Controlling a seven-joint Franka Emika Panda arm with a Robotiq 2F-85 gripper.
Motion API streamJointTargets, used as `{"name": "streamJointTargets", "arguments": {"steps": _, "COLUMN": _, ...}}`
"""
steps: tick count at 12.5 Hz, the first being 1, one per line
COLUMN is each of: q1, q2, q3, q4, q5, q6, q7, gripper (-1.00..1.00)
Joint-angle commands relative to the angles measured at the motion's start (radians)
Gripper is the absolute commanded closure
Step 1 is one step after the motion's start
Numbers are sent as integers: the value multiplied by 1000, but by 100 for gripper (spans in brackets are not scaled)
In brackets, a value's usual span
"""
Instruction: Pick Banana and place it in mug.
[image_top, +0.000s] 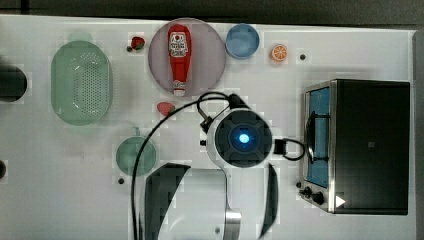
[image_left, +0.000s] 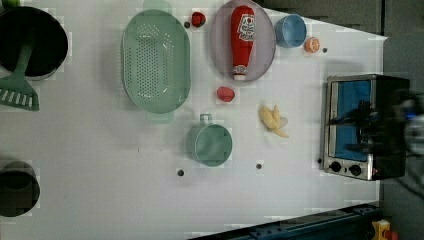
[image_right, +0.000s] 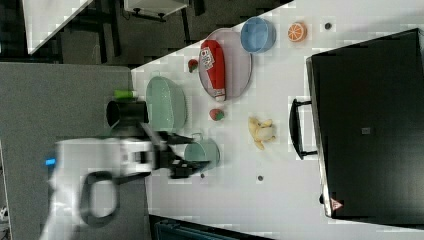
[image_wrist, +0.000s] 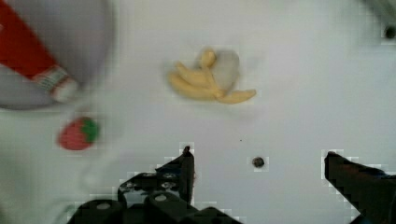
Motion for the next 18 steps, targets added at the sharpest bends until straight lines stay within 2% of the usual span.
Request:
{"name": "streamJointTargets", "arguments": {"steps": 1, "q1": -12, "q2": -8, "q3": 6, "q4": -103, "q5": -4, "q6": 122, "q7": -99, "gripper": -100}}
{"name": "streamJointTargets", "arguments": {"steps": 3, "q1": -13, "q2": 39, "q3": -6, "q4": -150, "q5": -6, "q6": 211, "q7": -205, "gripper": -100}}
{"name": "streamJointTargets", "arguments": {"steps": 8, "q1": -13, "q2": 226, "q3": -40, "q4": -153, "q5": -6, "q6": 395, "q7": -593, "gripper": -100}}
{"name": "streamJointTargets", "arguments": {"steps": 14, "q1": -10, "q2": 453, "q3": -37, "q4": -144, "q5": -5, "q6": 660, "q7": -611, "gripper": -100}}
{"name": "streamJointTargets", "arguments": {"steps": 18, "q1": -10, "q2": 515, "q3": -20, "q4": -146, "q5": -3, "q6": 723, "q7": -606, "gripper": -100}}
